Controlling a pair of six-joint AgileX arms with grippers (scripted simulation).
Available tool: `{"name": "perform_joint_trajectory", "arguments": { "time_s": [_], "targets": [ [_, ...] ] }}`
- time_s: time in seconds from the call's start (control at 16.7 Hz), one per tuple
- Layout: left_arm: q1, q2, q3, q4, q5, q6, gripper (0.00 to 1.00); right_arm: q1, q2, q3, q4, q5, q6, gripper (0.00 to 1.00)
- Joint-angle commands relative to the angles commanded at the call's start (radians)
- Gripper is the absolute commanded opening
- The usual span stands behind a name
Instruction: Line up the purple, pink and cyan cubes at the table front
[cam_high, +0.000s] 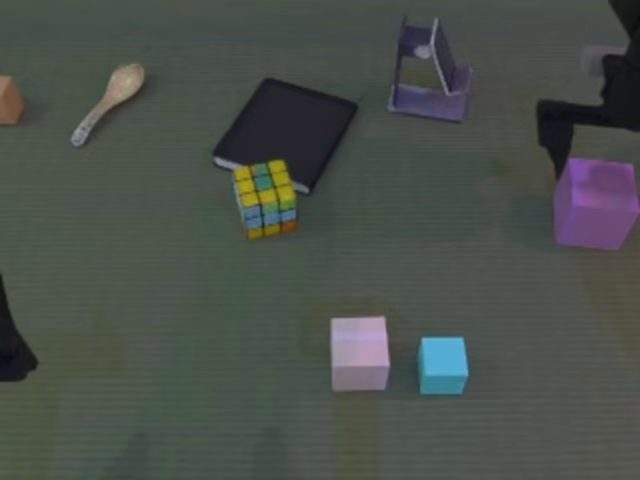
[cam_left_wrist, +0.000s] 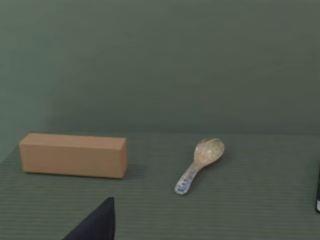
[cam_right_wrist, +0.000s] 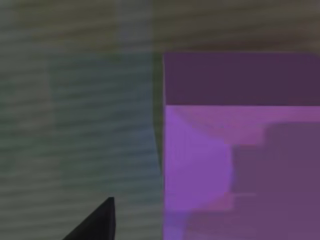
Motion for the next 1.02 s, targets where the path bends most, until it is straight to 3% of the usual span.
{"name": "perform_joint_trajectory", "arguments": {
  "time_s": [0.3,0.6,1.02],
  "targets": [
    [0.000,0.000,0.000,0.000,0.000,0.000,1.00,0.003,0.046,-0.152,0.210,0.001,0.004,1.00],
    [0.000,0.000,0.000,0.000,0.000,0.000,1.00,0.004,0.054,-0.173,0.233,0.001,0.005,1.00],
    [0.000,0.000,0.000,0.000,0.000,0.000,1.00,0.004,0.054,-0.173,0.233,0.001,0.005,0.47]
  ]
}}
